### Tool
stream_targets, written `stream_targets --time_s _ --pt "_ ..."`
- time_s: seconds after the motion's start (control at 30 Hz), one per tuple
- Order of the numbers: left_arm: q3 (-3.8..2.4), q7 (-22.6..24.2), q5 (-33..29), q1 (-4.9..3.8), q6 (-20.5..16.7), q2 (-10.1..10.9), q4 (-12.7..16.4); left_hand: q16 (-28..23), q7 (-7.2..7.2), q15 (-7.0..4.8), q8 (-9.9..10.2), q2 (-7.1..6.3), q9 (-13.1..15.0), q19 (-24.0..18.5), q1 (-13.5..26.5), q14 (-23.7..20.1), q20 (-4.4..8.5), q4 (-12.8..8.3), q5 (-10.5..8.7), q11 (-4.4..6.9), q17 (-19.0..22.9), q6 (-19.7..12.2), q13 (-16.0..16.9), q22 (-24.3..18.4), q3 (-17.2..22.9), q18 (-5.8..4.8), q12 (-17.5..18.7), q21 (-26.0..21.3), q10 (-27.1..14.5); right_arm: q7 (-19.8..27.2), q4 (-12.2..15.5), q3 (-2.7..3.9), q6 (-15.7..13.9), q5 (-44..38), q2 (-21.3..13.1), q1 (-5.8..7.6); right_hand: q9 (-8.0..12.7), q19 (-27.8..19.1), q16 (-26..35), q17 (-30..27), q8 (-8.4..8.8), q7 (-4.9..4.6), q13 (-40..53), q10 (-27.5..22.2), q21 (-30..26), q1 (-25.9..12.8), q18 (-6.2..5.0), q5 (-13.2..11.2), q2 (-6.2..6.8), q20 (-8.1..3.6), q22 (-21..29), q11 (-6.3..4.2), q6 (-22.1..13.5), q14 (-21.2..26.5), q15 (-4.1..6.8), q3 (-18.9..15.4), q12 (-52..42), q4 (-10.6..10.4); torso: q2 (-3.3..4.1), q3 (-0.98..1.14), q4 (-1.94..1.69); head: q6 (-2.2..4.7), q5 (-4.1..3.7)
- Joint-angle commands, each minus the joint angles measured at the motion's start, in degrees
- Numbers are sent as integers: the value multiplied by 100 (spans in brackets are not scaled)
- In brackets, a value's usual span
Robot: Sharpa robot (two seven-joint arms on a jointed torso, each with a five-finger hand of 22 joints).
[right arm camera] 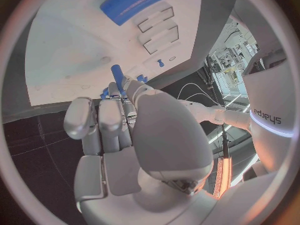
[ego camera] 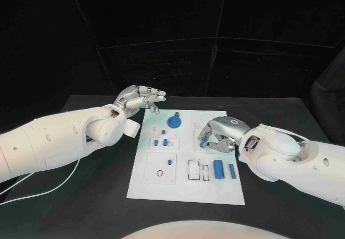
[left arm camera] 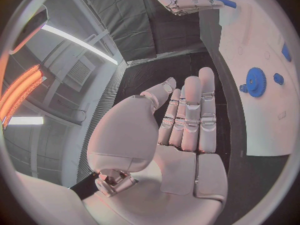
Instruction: Assemble the parts on the task board
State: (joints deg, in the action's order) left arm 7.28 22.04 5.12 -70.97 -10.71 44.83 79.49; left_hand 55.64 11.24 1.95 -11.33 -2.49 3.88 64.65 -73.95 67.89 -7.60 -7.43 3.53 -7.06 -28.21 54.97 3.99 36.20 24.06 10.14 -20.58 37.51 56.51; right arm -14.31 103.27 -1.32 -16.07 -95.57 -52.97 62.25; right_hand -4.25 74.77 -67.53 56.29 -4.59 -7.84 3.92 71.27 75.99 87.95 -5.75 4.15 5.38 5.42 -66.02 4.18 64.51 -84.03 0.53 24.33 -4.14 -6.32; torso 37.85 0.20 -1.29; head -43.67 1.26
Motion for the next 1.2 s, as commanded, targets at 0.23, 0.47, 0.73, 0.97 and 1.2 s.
stream_targets --time_s 0.23,0.47,0.73,0.97,1.2 --pt "-5 24 -21 -8 51 -7 -7 18 -4 -12 -32 13 7 -42 27 -37 11 12 33 8 5 -24 1 -7 30 38 -16 -35 -22 434 474 6 -523 403 40 11 22 -9 -25 -10 44 -42 -15 49 28 -125 43 38 21 11 -3 -7 -36 -65 11 128 41 53 7 3 -3 -17 40" --pt "-6 25 -21 -9 48 -20 -6 19 -2 -11 -36 13 7 -42 34 -37 11 15 32 7 7 -24 1 -7 31 38 -19 -35 -23 705 360 3 -464 460 396 8 21 -27 -15 -28 48 -47 -15 44 16 -135 37 53 28 15 19 -3 -36 -59 7 161 43 77 5 -14 -19 -63 103" --pt "-6 33 -21 -10 55 -32 -5 19 -2 -11 -36 13 7 -42 34 -37 11 15 32 7 7 -24 1 -7 31 38 -19 -35 -23 1037 74 -3 -290 534 901 -57 22 -33 -24 -21 56 -61 -16 28 17 -165 37 78 37 21 18 8 -44 -58 -1 200 48 102 7 -5 12 -135 213" --pt "-7 36 -21 -11 71 -105 -21 19 -2 -11 -36 13 7 -42 34 -37 11 15 32 7 7 -24 1 -7 31 38 -19 -35 -23 1121 -315 -14 28 684 1342 -184 24 -41 -28 -20 62 -71 -16 17 15 -186 35 100 41 26 24 16 -54 -57 -7 226 49 123 3 -8 -18 -172 259" --pt "-7 33 -21 -11 80 -150 -46 21 -1 -10 -40 13 7 -42 44 -37 11 19 30 5 9 -28 1 -8 35 37 -24 -35 -26 1187 -552 -22 242 655 1585 -293 26 -57 -34 -20 72 -84 -16 -6 12 -243 33 174 92 37 29 27 -77 -52 -19 247 49 179 7 1 6 -184 308"
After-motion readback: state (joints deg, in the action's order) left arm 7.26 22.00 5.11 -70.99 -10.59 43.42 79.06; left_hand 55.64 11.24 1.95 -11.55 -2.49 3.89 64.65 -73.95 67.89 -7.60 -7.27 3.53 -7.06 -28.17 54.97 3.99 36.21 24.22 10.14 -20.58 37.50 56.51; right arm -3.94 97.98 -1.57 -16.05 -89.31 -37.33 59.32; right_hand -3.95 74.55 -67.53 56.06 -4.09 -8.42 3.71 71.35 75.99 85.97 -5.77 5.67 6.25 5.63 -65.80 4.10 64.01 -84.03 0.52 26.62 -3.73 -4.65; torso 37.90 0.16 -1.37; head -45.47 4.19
